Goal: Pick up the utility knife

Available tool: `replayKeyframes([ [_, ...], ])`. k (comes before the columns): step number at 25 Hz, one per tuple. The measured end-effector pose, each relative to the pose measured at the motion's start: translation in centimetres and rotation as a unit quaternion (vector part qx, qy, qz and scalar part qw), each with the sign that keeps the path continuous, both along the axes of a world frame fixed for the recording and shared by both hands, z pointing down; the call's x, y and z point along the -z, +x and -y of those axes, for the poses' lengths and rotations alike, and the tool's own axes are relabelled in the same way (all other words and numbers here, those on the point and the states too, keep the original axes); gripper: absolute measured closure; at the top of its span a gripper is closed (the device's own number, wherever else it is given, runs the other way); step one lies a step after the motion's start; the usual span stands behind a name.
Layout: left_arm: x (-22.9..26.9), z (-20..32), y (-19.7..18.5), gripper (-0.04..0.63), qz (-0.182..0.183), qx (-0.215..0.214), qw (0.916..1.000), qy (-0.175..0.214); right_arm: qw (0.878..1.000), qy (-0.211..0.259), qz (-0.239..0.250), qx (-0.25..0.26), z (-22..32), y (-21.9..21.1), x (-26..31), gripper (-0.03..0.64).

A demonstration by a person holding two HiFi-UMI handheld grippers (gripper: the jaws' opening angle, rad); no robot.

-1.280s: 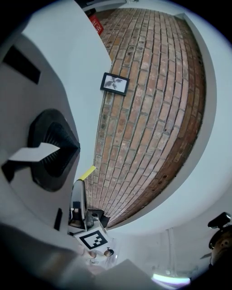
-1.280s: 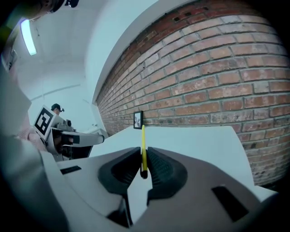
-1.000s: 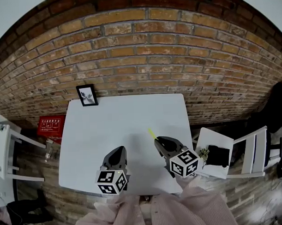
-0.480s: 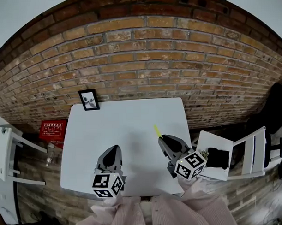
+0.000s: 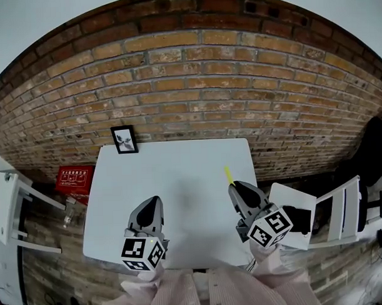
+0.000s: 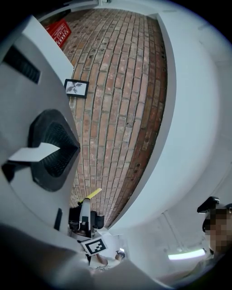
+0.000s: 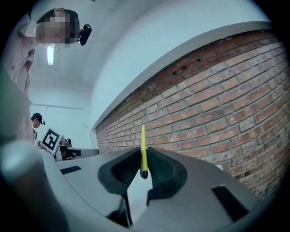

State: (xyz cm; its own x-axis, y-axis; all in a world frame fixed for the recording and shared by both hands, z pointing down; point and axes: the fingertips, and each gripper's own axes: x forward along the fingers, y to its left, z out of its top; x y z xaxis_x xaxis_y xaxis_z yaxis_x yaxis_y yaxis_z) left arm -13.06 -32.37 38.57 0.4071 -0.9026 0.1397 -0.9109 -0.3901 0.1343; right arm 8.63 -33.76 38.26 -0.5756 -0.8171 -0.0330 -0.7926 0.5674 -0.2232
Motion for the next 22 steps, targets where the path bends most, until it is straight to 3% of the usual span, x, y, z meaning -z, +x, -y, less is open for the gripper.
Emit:
replayKeyframes([
  [11,2.7,0.2,-1.3,0.601,0.011,0.002,0.9994,0.034,0.998,0.048,0.003,-0.03,-0.7,2.3,4.0,0.566],
  [22,4.3,0.0,-2.2,0.601,0.016,0.012,0.9985,0.051,0.997,0.05,0.011,-0.051,-0.9,3.9,4.5,0.566],
])
